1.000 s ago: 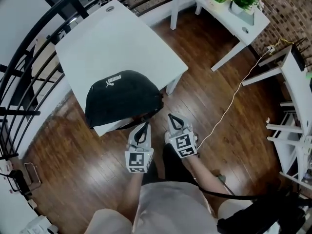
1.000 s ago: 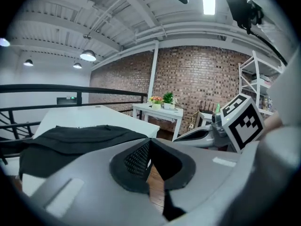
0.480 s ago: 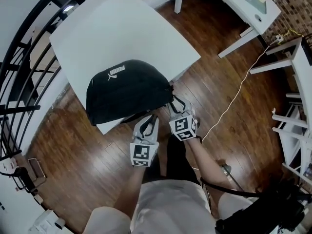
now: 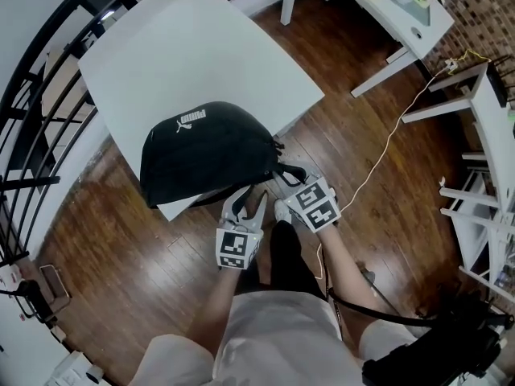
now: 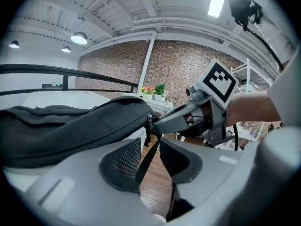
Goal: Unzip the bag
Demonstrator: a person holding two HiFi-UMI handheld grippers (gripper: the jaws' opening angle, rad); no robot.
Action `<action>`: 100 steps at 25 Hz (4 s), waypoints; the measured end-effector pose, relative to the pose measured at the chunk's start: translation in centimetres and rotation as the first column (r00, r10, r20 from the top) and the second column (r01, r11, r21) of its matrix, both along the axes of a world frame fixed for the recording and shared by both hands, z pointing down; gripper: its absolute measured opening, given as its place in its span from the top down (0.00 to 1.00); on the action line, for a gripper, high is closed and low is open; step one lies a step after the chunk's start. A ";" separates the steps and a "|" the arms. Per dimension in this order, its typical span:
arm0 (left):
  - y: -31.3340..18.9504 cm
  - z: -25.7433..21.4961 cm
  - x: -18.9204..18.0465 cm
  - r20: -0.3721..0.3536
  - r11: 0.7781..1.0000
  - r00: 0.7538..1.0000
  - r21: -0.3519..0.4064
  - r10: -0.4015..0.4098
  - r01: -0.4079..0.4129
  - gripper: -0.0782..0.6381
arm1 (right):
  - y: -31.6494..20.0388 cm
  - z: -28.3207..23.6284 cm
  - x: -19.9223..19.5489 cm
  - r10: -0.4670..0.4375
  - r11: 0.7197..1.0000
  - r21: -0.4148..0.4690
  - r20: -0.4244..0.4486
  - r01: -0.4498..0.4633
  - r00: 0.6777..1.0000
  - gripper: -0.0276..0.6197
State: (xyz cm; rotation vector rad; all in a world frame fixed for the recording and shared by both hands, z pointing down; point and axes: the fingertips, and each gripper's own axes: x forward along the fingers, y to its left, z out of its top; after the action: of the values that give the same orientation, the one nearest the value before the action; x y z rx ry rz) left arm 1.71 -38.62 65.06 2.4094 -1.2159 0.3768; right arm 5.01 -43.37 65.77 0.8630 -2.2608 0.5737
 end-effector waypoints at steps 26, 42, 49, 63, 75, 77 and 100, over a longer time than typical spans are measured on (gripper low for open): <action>-1.2 -3.0 -1.7 -0.063 1.000 0.998 -0.007 -0.020 0.020 0.86 | 0.6 -2.8 0.6 0.105 0.993 -0.045 -0.008 -0.105 0.994 0.90; 1.2 0.2 -9.3 0.003 0.990 0.995 -0.098 -0.102 0.101 0.86 | 0.6 -1.8 1.5 0.191 0.980 -0.050 -0.038 -0.193 0.981 0.90; 2.6 1.4 -14.4 0.037 0.976 0.984 -0.126 -0.174 0.177 0.86 | 0.2 -1.5 1.5 0.233 0.971 -0.052 -0.032 -0.234 0.972 0.90; 4.7 3.2 -27.0 0.139 0.932 0.937 -0.131 -0.321 0.338 0.86 | 0.4 -0.1 1.9 0.314 0.948 -0.028 -0.081 -0.318 0.946 0.90; 5.7 3.2 -33.3 0.190 0.922 0.916 -0.093 -0.353 0.375 0.86 | 0.4 0.5 2.1 0.360 0.932 -0.009 -0.087 -0.362 0.929 0.90; 5.7 3.3 -33.5 0.195 0.925 0.917 -0.087 -0.347 0.369 0.86 | 0.4 0.6 2.1 0.363 0.931 -0.006 -0.089 -0.365 0.928 0.90; 17.5 -2.4 -30.3 0.129 0.943 0.935 -0.011 -0.330 0.334 0.85 | 9.9 -5.5 5.5 0.390 0.907 0.157 0.042 -0.391 0.920 0.90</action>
State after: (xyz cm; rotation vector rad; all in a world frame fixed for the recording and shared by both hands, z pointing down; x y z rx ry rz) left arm -28.58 -21.12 62.67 2.1250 -1.6267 0.4426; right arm 10.52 -33.42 60.30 1.4182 -2.1740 0.5729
